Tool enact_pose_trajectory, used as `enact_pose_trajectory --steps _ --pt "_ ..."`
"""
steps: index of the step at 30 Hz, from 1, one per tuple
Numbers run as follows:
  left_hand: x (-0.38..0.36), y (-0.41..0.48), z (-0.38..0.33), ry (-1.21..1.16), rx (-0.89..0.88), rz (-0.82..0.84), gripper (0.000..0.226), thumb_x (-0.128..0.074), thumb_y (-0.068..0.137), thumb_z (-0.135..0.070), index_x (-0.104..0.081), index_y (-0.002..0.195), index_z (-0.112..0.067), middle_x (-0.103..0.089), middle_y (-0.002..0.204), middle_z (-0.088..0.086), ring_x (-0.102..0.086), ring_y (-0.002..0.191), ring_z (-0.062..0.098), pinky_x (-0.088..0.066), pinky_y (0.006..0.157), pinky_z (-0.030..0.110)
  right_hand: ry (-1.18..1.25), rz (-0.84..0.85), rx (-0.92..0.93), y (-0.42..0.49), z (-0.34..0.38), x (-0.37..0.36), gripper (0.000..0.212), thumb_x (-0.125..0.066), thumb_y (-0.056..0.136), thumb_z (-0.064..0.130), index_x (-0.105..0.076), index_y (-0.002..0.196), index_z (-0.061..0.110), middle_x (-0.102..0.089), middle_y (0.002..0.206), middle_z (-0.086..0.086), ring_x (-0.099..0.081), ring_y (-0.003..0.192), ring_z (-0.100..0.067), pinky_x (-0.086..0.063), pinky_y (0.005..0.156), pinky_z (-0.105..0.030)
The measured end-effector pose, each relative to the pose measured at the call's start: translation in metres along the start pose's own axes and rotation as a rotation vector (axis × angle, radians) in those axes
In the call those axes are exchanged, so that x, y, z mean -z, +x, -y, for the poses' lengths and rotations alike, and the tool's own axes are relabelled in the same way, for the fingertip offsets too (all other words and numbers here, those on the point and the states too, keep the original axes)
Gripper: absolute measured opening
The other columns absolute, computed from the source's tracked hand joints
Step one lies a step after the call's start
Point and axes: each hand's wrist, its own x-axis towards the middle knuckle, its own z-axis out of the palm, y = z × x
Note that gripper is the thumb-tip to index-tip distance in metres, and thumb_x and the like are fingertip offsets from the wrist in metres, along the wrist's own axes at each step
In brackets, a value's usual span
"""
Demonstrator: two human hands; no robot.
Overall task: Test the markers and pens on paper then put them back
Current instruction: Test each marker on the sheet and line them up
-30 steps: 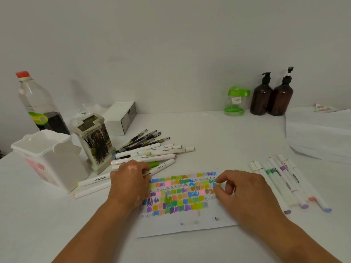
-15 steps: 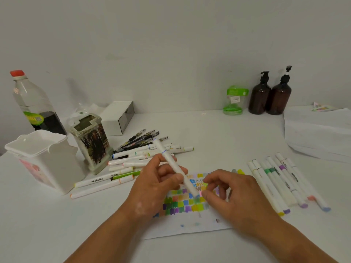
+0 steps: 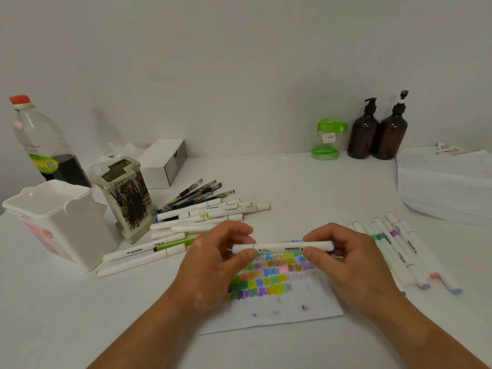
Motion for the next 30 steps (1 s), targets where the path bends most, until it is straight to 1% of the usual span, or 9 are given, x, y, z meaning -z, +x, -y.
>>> enact_pose_trajectory --steps 4,7,12,18,21,23,25,27,30 --pt "-0.013 -0.005 -0.002 0.362 -0.165 0.153 0.030 -0.056 0.099 -0.034 -0.060 0.129 -0.035 -0.062 0.111 -0.020 -0.057 0.101 -0.003 -0.051 0.080 0.015 0.039 0.036 -0.016 -0.002 0.000 -0.003 0.012 -0.072 0.072 0.029 -0.074 0.084 0.032 -0.072 0.076 0.007 -0.065 0.067 -0.011 -0.050 0.056 -0.019" --pt "-0.011 -0.005 -0.006 0.383 -0.186 0.214 0.029 -0.047 0.101 -0.039 -0.064 0.123 -0.032 -0.064 0.103 -0.018 -0.058 0.093 0.000 -0.047 0.074 0.013 0.115 0.075 -0.037 -0.002 0.003 -0.006 0.008 -0.072 0.073 0.025 -0.073 0.081 0.026 -0.065 0.064 0.010 -0.056 0.053 -0.002 -0.041 0.050 -0.012" --pt "-0.011 -0.007 -0.010 0.333 -0.213 0.267 0.034 -0.041 0.097 -0.048 -0.064 0.116 -0.032 -0.059 0.080 -0.030 -0.058 0.076 -0.003 -0.041 0.062 0.008 0.339 0.154 -0.100 -0.001 0.009 -0.005 0.008 -0.074 0.075 0.022 -0.069 0.079 0.018 -0.054 0.057 -0.007 -0.045 0.049 -0.018 -0.039 0.045 -0.027" --pt "-0.019 -0.009 -0.015 0.329 -0.233 0.286 0.039 -0.042 0.094 -0.057 -0.063 0.120 -0.036 -0.054 0.070 -0.025 -0.065 0.071 0.009 -0.048 0.062 0.018 0.369 0.283 -0.094 -0.005 0.011 -0.011 0.025 -0.080 0.069 0.037 -0.071 0.084 0.019 -0.056 0.056 -0.002 -0.048 0.048 -0.016 -0.039 0.045 -0.025" --pt "-0.021 -0.009 -0.010 0.399 -0.264 0.263 0.042 -0.047 0.091 -0.066 -0.059 0.124 -0.041 -0.051 0.069 -0.021 -0.053 0.067 0.006 -0.034 0.057 0.013 0.351 0.245 -0.120 -0.005 0.011 -0.012 0.023 -0.079 0.068 0.036 -0.068 0.077 0.018 -0.051 0.054 -0.006 -0.045 0.048 -0.019 -0.037 0.044 -0.026" --pt "-0.021 -0.009 -0.005 0.496 -0.198 0.266 0.057 -0.055 0.079 -0.077 -0.048 0.128 -0.050 -0.047 0.072 -0.021 -0.048 0.070 0.000 -0.031 0.060 0.011 0.427 0.160 -0.208 -0.002 0.008 -0.010 0.019 -0.075 0.068 0.028 -0.060 0.069 0.016 -0.045 0.052 -0.006 -0.039 0.048 -0.018 -0.031 0.042 -0.025" --pt "-0.021 -0.009 0.000 0.605 -0.134 0.300 0.074 -0.059 0.071 -0.082 -0.041 0.137 -0.054 -0.049 0.089 -0.030 -0.046 0.079 -0.005 -0.034 0.071 0.012 0.515 0.109 -0.304 0.000 0.005 -0.010 0.011 -0.066 0.070 0.020 -0.057 0.065 0.018 -0.045 0.050 -0.004 -0.037 0.047 -0.017 -0.029 0.040 -0.023" --pt "-0.022 -0.008 0.001 0.691 -0.123 0.330 0.079 -0.060 0.070 -0.083 -0.043 0.140 -0.050 -0.052 0.109 -0.029 -0.043 0.091 -0.004 -0.036 0.083 0.018 0.464 0.123 -0.300 -0.001 0.005 -0.012 0.006 -0.061 0.071 0.020 -0.064 0.068 0.016 -0.052 0.052 -0.007 -0.045 0.047 -0.018 -0.036 0.039 -0.026" --pt "-0.019 -0.005 -0.001 0.737 -0.105 0.327 0.075 -0.060 0.072 -0.081 -0.047 0.138 -0.049 -0.051 0.102 -0.025 -0.041 0.090 -0.002 -0.034 0.084 0.022 0.386 0.170 -0.306 -0.004 0.006 -0.019 0.016 -0.061 0.073 0.021 -0.074 0.077 0.013 -0.062 0.058 -0.010 -0.057 0.051 -0.020 -0.049 0.045 -0.030"
